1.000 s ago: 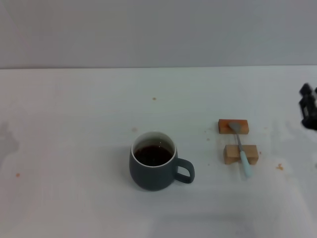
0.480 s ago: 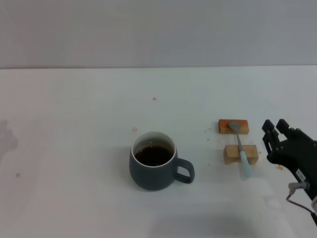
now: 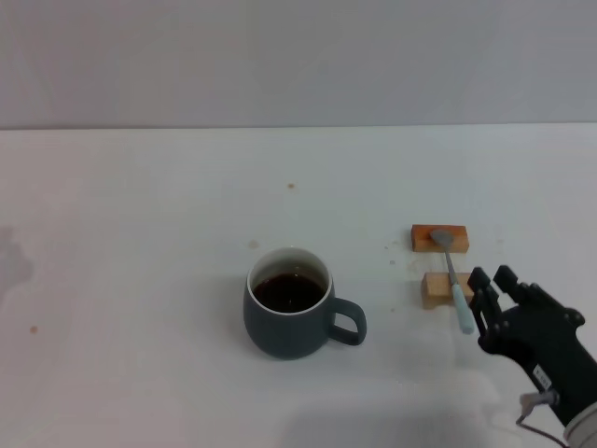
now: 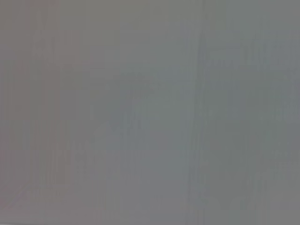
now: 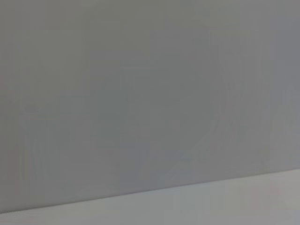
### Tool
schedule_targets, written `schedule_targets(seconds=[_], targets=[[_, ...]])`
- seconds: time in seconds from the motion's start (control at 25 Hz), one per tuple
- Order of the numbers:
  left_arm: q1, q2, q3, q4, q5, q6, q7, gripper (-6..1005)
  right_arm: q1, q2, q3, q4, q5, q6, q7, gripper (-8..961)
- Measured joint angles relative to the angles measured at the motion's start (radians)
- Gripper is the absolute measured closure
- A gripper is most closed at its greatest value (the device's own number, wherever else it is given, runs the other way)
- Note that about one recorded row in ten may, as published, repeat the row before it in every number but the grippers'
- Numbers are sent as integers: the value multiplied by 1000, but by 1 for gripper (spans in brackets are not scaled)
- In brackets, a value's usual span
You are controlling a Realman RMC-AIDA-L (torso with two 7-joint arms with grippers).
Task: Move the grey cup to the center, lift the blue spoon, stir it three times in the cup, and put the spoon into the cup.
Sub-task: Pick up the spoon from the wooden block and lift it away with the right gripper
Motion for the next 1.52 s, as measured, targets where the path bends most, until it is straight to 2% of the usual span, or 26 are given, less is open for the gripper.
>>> schedule_targets(seconds=[0.32,0.36,0.52,0.64,0.68,0.72,0.8,0.88,1.08,1.28,1.52], targets=[[-3,0,-2,-1,-3,-8,-7,1001,17,1,-33,-134,1,-163,26,637],[-3,1,-3,-2,-2,-8,-7,1001,23,1,-33,-186,1,-207,32,637],[-3,3,-3,-2,-1,-8,-8,1001,27,-3,-27,-211,0,-219,37,636],[-3,7,-3,-4,0,-9,-10,1001,30,-13,-16,-239,-4,-236,34,636],[-3,9,-3,-4,0,-10,-15,1001,37,-26,-5,-259,-4,-240,50,636],[-3,9,-3,-4,0,-10,-15,1001,37,-26,-5,-259,-4,-240,50,636],[-3,12,-3,-4,2,-10,-26,1001,50,-51,-9,-271,-4,-253,91,635],[-4,16,-3,-7,3,-10,-37,1001,52,-55,-11,-278,-6,-270,102,635],[-2,17,-3,-14,3,-11,-38,1001,76,-44,-25,-323,-15,-314,106,543],[4,20,-3,-16,3,-12,-38,1001,109,-32,-54,-346,-17,-322,115,543],[7,21,-3,-16,3,-10,-38,1001,110,-23,-69,-349,-25,-344,115,543]])
